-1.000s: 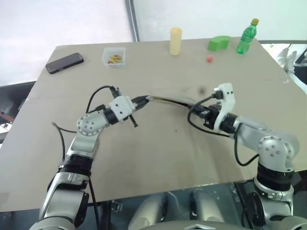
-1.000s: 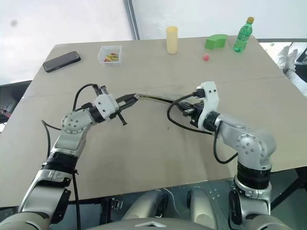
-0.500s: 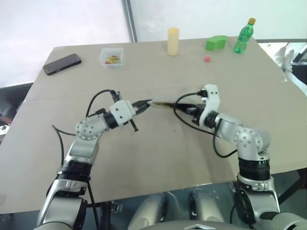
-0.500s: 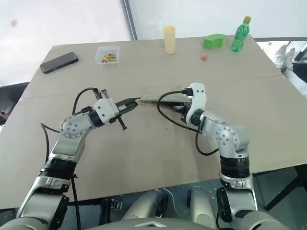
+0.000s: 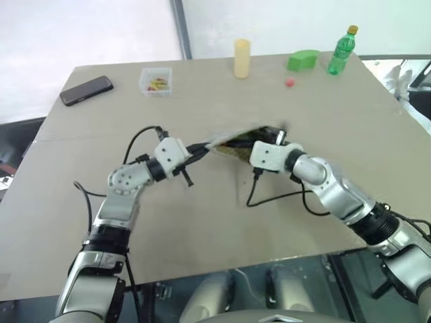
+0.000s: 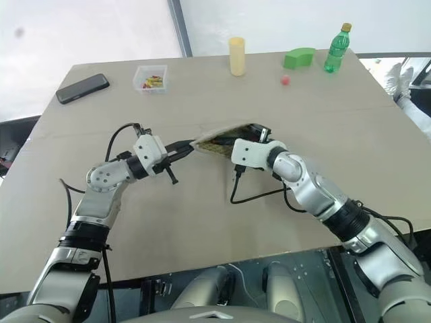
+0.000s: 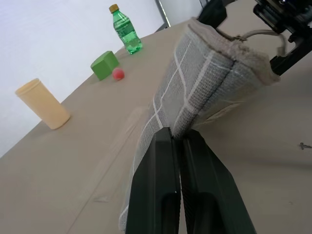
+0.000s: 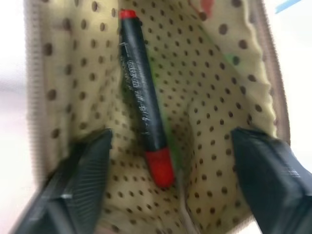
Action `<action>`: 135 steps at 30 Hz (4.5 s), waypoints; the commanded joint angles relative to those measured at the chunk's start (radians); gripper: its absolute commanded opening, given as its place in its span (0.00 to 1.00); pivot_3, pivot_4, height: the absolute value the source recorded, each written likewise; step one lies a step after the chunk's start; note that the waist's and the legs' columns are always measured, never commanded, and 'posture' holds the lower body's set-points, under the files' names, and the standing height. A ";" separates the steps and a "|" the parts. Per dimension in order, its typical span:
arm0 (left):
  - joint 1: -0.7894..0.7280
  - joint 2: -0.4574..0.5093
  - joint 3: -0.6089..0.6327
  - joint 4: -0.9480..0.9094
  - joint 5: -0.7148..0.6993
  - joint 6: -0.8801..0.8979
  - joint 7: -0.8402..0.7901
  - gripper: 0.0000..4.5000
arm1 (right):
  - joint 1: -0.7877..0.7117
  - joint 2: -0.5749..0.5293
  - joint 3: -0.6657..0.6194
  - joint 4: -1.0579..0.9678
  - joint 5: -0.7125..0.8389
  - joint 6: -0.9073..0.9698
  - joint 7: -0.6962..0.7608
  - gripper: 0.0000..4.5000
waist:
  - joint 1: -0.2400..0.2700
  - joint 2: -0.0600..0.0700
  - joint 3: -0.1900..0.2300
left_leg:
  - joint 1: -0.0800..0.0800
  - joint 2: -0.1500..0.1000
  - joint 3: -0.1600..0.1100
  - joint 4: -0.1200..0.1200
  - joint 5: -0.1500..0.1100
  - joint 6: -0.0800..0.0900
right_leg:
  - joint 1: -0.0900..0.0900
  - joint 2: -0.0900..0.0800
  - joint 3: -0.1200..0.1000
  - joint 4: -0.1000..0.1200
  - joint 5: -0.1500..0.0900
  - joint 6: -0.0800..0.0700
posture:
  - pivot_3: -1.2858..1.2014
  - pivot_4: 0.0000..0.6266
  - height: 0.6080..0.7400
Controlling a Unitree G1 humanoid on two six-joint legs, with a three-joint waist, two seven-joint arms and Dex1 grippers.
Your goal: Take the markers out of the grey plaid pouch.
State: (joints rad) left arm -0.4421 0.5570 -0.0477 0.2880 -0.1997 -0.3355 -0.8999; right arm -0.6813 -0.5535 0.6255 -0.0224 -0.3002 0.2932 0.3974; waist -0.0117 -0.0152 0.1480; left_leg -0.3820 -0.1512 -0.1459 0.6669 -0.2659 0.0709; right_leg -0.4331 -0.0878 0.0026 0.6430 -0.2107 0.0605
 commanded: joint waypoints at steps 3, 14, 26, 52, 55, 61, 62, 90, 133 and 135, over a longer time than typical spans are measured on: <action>-0.022 0.000 0.017 -0.031 -0.018 -0.023 -0.029 0.00 | -0.031 0.078 -0.031 0.097 -0.048 -0.038 0.033 0.84 | -0.001 0.000 0.000 | 0.000 0.000 0.000 -0.001 0.000 0.000 | 0.000 0.000 0.001 -0.001 0.000 0.000 | 0.52 0.24 1.00; 0.006 -0.015 0.011 -0.100 -0.031 -0.007 -0.068 0.00 | -0.107 0.302 -0.101 0.387 -0.098 -0.110 -0.112 0.72 | -0.004 0.000 0.000 | 0.001 0.001 0.000 -0.001 0.000 0.000 | -0.001 0.003 0.006 0.000 0.001 -0.001 | 0.52 0.24 1.00; -0.042 -0.006 0.033 0.030 0.119 -0.016 0.110 0.00 | 0.034 0.184 -0.229 0.059 0.012 -0.169 0.087 0.08 | 0.001 0.000 0.000 | 0.001 0.001 -0.001 -0.001 0.000 0.000 | -0.001 0.008 0.007 -0.001 0.001 -0.001 | 0.52 0.24 1.00; -0.059 -0.045 -0.016 0.016 0.195 -0.069 0.178 0.00 | 0.011 -0.213 -0.526 0.068 0.426 0.907 0.309 0.08 | 0.021 0.000 0.000 | 0.000 0.002 0.001 -0.001 0.000 0.000 | -0.001 0.002 0.010 -0.001 0.002 -0.002 | 0.52 0.24 1.00; -0.045 -0.043 -0.014 -0.013 0.193 -0.057 0.183 0.00 | -0.014 -0.204 -0.475 0.171 0.416 0.851 0.320 0.31 | 0.023 0.000 0.000 | 0.000 0.001 0.001 -0.001 0.000 0.000 | -0.001 0.002 0.010 -0.001 0.002 -0.002 | 0.52 0.24 1.00; -0.012 -0.043 -0.013 -0.063 0.179 -0.040 0.184 0.00 | -0.036 -0.193 -0.492 0.232 0.413 0.784 0.300 0.82 | 0.023 0.000 0.000 | 0.000 0.001 0.001 -0.001 0.000 0.000 | 0.000 0.002 0.010 -0.002 0.002 -0.001 | 0.52 0.24 1.00; -0.008 -0.042 -0.009 -0.070 0.175 -0.029 0.186 0.00 | -0.021 -0.198 -0.513 0.176 0.416 0.756 0.292 0.92 | 0.023 0.000 0.000 | 0.000 0.001 0.001 -0.001 0.000 0.000 | 0.000 0.002 0.010 -0.002 0.002 -0.001 | 0.52 0.24 1.00; -0.029 -0.054 0.007 -0.148 0.055 0.082 0.085 0.00 | 0.026 0.214 -0.391 -0.132 0.482 0.484 0.083 0.12 | 0.009 0.000 0.000 | -0.003 0.000 0.000 -0.001 0.000 0.000 | -0.006 0.003 0.010 0.000 0.003 -0.002 | 0.52 0.24 1.00; -0.092 -0.073 0.047 0.054 0.046 0.118 0.086 0.00 | 0.074 0.146 -0.427 -0.243 0.269 0.057 0.201 0.00 | 0.000 0.000 0.000 | 0.000 0.005 0.000 -0.002 0.001 -0.003 | -0.007 0.014 0.014 0.000 0.005 -0.005 | 0.52 0.24 1.00; -0.094 -0.084 0.046 0.060 0.038 0.104 0.077 0.00 | 0.090 0.110 -0.458 -0.303 0.288 0.133 0.223 0.00 | 0.002 0.000 0.000 | 0.000 0.006 0.000 -0.002 0.001 -0.003 | -0.007 0.013 0.014 0.000 0.006 -0.006 | 0.52 0.24 1.00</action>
State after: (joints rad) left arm -0.5165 0.4745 -0.0098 0.3572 -0.1507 -0.2021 -0.8227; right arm -0.5949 -0.4183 0.2172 -0.2518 -0.0412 0.3649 0.6001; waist -0.0102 -0.0152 0.1480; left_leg -0.3824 -0.1456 -0.1458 0.6651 -0.2651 0.0678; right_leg -0.4396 -0.0749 0.0167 0.6425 -0.2050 0.0549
